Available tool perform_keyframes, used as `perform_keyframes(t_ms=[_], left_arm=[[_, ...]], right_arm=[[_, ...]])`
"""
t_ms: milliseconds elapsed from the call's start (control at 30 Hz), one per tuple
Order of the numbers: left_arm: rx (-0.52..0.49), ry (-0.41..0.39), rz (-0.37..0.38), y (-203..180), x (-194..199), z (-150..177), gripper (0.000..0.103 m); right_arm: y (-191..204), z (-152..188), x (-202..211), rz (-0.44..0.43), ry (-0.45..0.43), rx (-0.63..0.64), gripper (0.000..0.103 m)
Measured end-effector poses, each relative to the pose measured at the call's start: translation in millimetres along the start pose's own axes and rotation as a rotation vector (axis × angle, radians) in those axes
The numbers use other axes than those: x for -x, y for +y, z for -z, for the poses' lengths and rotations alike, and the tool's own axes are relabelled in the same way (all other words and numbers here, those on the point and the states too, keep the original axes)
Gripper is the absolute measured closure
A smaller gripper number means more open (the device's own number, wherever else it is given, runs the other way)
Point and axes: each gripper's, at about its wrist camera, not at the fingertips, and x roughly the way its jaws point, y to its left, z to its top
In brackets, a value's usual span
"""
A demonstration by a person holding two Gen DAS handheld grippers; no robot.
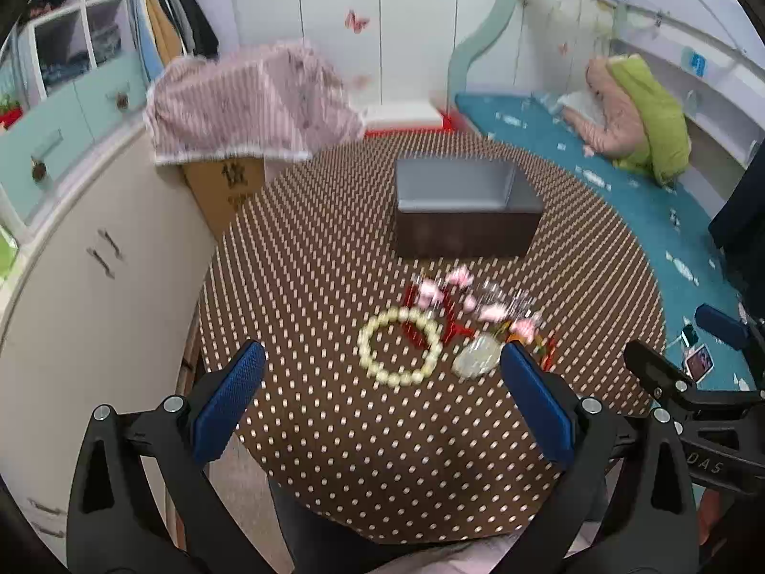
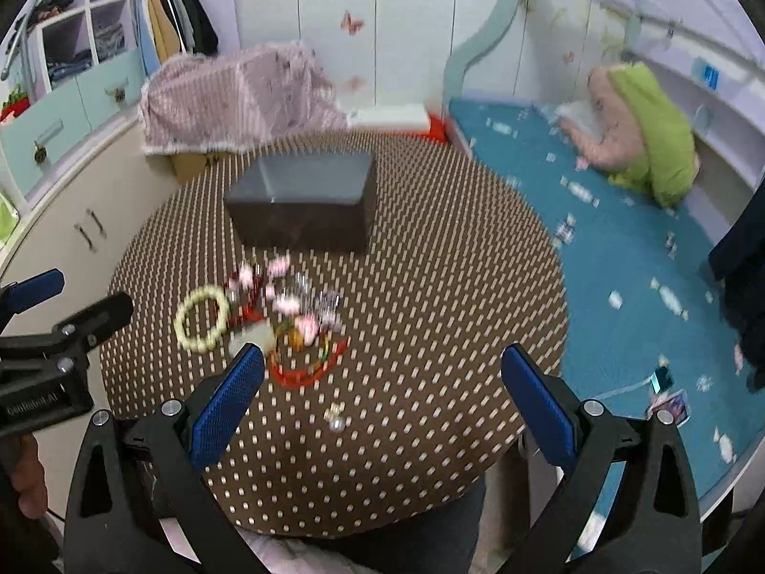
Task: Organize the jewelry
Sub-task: 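Lower the left gripper onto the cream bead bracelet and grasp it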
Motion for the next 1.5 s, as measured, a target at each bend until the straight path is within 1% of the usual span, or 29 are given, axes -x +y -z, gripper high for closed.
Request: perform_keyframes(t_ms=[33, 67, 133, 167, 233, 300, 333, 367, 400, 467, 500, 567, 600, 633, 667, 700, 767, 800, 867, 1000, 1167, 1200, 1233, 1267, 1367, 1400, 1500], left_arm=[[0.005, 0.023, 0.002, 3, -7, 3, 0.005], [0.006, 0.038, 0.002, 4, -12, 6, 0.005], [0.005, 0.062, -0.002, 7, -19, 10, 0.005], [0.005, 0.074, -0.004, 9, -24, 12, 0.005], [0.009, 0.097, -0.004, 12, -31, 15, 0.005], [0.016, 0.125, -0.004, 16, -39, 18, 0.005], [0.019, 0.137, -0.004, 18, -43, 20, 0.005], [0.021, 0.145, -0.003, 19, -47, 22, 0.005], [0.022, 0.151, -0.002, 20, -48, 22, 0.005], [0.026, 0.166, 0.005, 22, -52, 23, 0.005], [0.029, 0.174, 0.007, 23, -54, 23, 0.005], [0.034, 0.187, 0.006, 25, -60, 23, 0.005], [0.036, 0.191, 0.006, 25, -61, 23, 0.005], [0.039, 0.195, 0.006, 25, -63, 23, 0.005], [0.041, 0.198, 0.006, 26, -64, 22, 0.005], [0.042, 0.200, 0.006, 26, -66, 22, 0.005], [0.042, 0.204, 0.013, 26, -68, 21, 0.005], [0.042, 0.204, 0.016, 26, -69, 21, 0.005], [0.032, 0.202, 0.025, 25, -71, 20, 0.005], [0.004, 0.191, 0.047, 19, -77, 16, 0.005], [-0.040, 0.178, 0.083, 12, -86, 10, 0.006], [-0.051, 0.172, 0.089, 11, -88, 9, 0.010], [-0.068, 0.167, 0.096, 9, -90, 8, 0.020], [-0.088, 0.175, 0.090, 8, -93, 9, 0.024], [-0.143, 0.201, 0.062, 2, -107, 8, 0.032], [-0.159, 0.209, 0.058, 0, -110, 7, 0.037], [-0.214, 0.228, 0.080, -8, -118, 6, 0.040]], right_arm=[[1, 5, -8, -0.011, 0.015, -0.004, 0.007], [3, 7, -8, -0.026, 0.049, -0.009, 0.007], [3, 12, -19, -0.011, 0.067, 0.015, 0.007], [3, 15, -25, -0.005, 0.060, 0.024, 0.008], [2, 19, -34, -0.025, 0.084, 0.025, 0.008], [4, 24, -42, -0.024, 0.097, 0.030, 0.016], [3, 26, -48, -0.025, 0.108, 0.028, 0.023], [3, 27, -52, -0.029, 0.116, 0.027, 0.027], [2, 28, -58, -0.036, 0.128, 0.027, 0.029], [2, 31, -66, -0.047, 0.160, 0.018, 0.042], [2, 32, -69, -0.049, 0.170, 0.019, 0.045], [4, 33, -71, -0.048, 0.170, 0.026, 0.053], [5, 33, -73, -0.045, 0.172, 0.037, 0.054], [5, 32, -74, -0.038, 0.171, 0.043, 0.057], [7, 32, -74, -0.034, 0.170, 0.046, 0.064], [8, 32, -75, -0.029, 0.169, 0.053, 0.068], [8, 31, -75, -0.031, 0.173, 0.061, 0.083], [8, 31, -76, -0.038, 0.174, 0.059, 0.085], [8, 33, -74, -0.049, 0.175, 0.056, 0.093], [4, 36, -70, -0.102, 0.174, 0.024, 0.093], [-9, 30, -66, -0.133, 0.148, -0.016, 0.094], [-10, 27, -64, -0.141, 0.141, -0.024, 0.094], [-13, 24, -63, -0.138, 0.131, -0.029, 0.094], [-15, 21, -63, -0.138, 0.127, -0.033, 0.094], [-19, 15, -64, -0.137, 0.111, -0.042, 0.093], [-20, 13, -65, -0.136, 0.109, -0.043, 0.094], [-22, 12, -69, -0.132, 0.112, -0.054, 0.093]])
